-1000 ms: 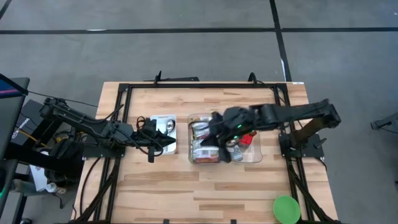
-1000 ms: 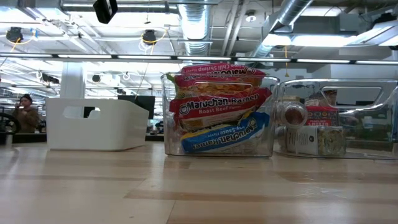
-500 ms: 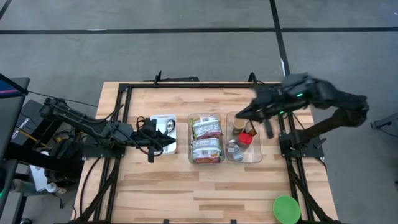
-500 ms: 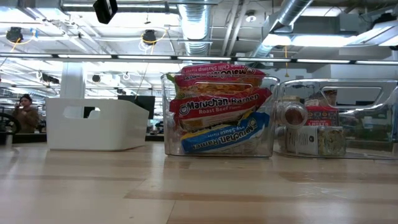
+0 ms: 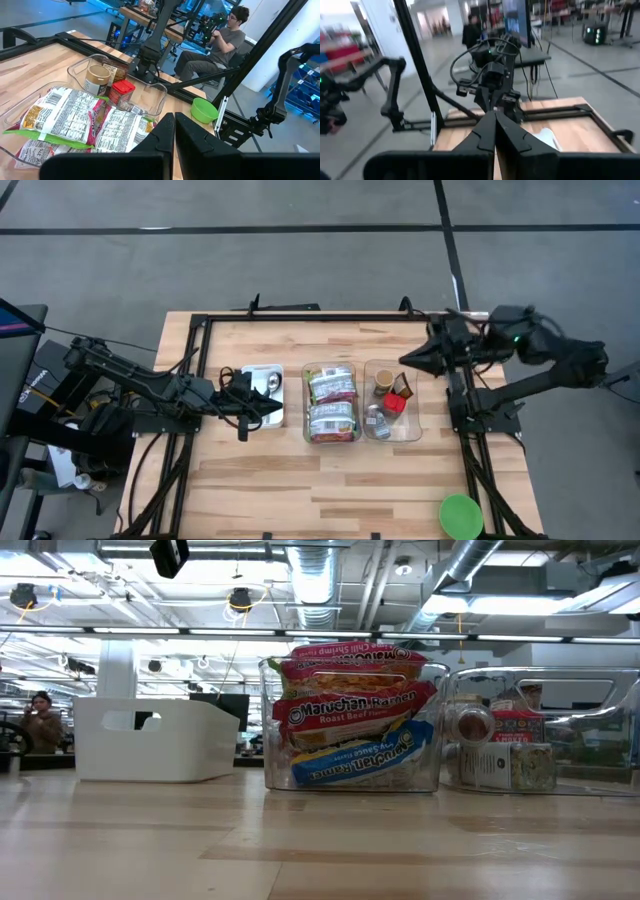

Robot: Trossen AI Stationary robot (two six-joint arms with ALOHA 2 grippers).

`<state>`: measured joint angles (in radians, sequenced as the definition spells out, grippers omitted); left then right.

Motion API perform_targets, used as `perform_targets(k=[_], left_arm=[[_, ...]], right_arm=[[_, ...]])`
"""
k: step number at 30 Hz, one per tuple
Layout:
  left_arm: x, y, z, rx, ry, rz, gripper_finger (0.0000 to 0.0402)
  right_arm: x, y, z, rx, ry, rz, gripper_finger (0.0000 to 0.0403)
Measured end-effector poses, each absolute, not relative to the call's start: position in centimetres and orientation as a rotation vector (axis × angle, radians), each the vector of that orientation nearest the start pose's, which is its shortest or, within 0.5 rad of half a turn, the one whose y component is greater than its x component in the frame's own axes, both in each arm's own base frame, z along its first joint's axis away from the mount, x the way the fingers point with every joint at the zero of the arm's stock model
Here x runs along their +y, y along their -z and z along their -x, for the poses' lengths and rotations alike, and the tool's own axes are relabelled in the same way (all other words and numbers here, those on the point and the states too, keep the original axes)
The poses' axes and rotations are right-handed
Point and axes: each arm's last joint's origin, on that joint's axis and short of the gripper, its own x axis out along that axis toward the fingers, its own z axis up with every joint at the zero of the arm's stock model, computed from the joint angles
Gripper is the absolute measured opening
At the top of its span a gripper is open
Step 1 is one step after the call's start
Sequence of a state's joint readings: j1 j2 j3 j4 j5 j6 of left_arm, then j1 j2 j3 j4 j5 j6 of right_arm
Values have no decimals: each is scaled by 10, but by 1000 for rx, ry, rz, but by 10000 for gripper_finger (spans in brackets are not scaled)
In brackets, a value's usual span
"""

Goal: Pick & Place Food Item
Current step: Return to Home Position

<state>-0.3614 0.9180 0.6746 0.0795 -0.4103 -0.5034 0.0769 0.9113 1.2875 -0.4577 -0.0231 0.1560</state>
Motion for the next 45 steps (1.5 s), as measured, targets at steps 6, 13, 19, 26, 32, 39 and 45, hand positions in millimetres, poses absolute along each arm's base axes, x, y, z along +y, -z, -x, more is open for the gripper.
perform_targets(k=[6,13,19,26,32,39,45], left_arm=[[-62,-297,-196,136,-86,440,8],[-61,-297,-196,133,-97,437,8],[-58,-299,-194,124,-115,372,8],[-37,-321,-165,13,-156,336,8],[-21,-335,-125,-66,-172,332,8],[-8,-338,-80,-123,-191,352,8],[-1,-336,-55,-153,-201,363,8]], right_arm=[[13,-383,-156,-70,-112,-265,0],[12,-333,-144,-184,-132,-318,0],[10,-317,-128,-193,-124,-319,0],[7,-325,-89,-275,-130,-313,0],[5,-319,-66,-260,-129,-319,0],[3,-316,-54,-273,-88,-325,0],[1,-312,-52,-251,-35,-331,0]])
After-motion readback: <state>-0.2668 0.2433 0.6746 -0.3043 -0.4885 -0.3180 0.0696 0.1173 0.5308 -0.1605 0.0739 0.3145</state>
